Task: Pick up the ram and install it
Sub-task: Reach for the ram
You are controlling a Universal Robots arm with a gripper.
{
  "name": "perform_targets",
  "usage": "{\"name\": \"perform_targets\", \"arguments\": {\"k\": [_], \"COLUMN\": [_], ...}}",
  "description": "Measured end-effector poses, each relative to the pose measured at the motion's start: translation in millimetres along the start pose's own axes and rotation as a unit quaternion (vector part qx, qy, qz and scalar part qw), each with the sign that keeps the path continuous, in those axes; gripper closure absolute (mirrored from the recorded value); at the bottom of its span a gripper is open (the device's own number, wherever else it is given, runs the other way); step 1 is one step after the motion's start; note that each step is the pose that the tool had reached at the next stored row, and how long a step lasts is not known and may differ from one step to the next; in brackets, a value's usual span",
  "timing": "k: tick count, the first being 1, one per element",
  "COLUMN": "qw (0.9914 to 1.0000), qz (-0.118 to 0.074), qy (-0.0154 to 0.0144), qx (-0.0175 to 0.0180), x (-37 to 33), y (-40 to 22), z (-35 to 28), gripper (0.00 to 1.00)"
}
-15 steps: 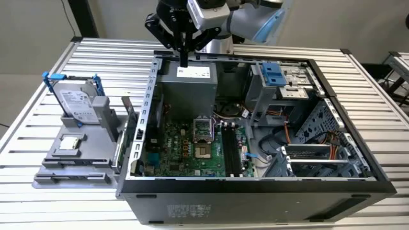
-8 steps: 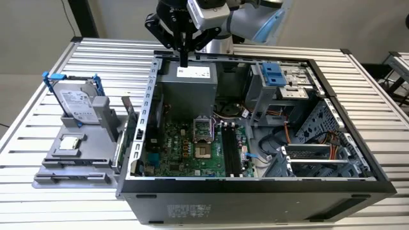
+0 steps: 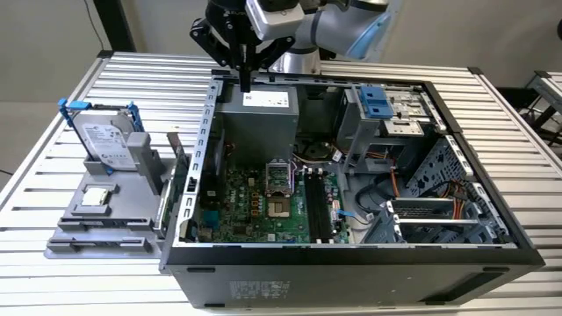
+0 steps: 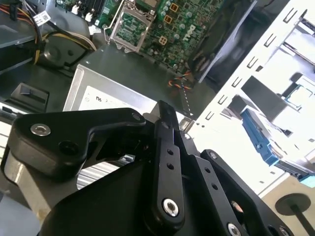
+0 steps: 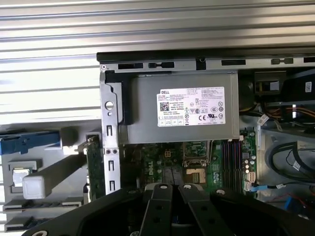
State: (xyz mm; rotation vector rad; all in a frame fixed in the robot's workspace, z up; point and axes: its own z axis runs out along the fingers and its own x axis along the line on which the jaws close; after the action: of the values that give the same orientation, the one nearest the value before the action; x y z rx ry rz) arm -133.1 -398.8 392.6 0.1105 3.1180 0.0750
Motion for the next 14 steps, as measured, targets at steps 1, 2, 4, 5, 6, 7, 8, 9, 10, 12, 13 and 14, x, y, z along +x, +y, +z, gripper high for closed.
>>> {"name": "perform_targets", "arguments": {"k": [1,2,4,5,6,7,8,9,10,12,13,14], "qw": [1.0,1.0,1.0,1.0,1.0,1.0,1.0,1.0,1.0,1.0,1.0,1.0], "qz": [0.0,0.0,-0.001,-0.001,-0.001,-0.002,-0.002,-0.002,-0.002,-0.003,-0.003,-0.003], "qy": [0.0,0.0,0.0,0.0001,0.0001,0.0001,0.0001,0.0001,0.0001,0.0001,0.0001,0.0001], "qx": [0.0,0.0,-0.0001,0.0,0.0,0.0,0.0,0.0,-0.0001,-0.0001,-0.0001,-0.0001], "x": [1.9,4.0,7.9,10.0,12.0,14.4,16.9,19.5,22.3,27.7,30.3,32.7], "y": [-0.1,-0.3,-0.6,-0.9,-1.2,-1.6,-1.9,-2.3,-2.8,-3.5,-3.7,-3.9], "z": [0.0,-0.1,-0.1,-0.2,-0.3,-0.3,-0.4,-0.5,-0.6,-0.7,-0.7,-0.8], "gripper": [1.0,1.0,1.0,1.0,1.0,1.0,1.0,1.0,1.0,1.0,1.0,1.0]}}
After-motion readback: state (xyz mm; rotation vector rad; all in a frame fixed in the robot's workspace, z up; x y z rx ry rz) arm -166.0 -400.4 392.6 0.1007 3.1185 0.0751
